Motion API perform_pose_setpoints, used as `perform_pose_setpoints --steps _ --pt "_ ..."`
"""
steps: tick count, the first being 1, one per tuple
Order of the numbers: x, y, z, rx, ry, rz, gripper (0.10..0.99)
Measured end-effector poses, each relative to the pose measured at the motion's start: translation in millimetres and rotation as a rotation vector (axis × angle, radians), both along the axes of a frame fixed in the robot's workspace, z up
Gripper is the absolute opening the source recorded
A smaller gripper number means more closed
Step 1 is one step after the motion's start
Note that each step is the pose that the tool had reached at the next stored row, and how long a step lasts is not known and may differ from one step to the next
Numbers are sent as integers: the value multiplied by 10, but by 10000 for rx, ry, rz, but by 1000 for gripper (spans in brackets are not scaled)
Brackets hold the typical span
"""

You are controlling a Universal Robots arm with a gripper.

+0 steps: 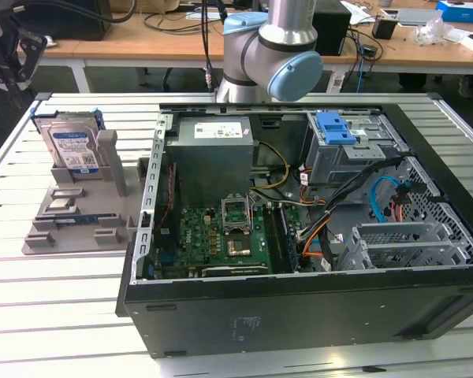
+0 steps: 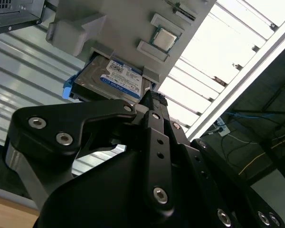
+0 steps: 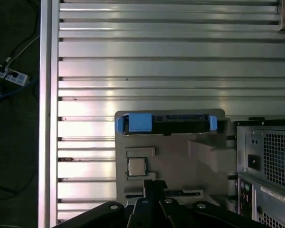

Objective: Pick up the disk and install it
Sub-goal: 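Pick up the disk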

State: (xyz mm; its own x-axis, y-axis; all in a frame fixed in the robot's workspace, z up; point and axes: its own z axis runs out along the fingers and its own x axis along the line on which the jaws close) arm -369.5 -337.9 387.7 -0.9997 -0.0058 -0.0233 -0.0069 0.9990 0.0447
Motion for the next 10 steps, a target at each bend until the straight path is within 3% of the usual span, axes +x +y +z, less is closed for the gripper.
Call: perform_pose_setpoints --steps 10 --pt "0 0 0 0 0 1083 106"
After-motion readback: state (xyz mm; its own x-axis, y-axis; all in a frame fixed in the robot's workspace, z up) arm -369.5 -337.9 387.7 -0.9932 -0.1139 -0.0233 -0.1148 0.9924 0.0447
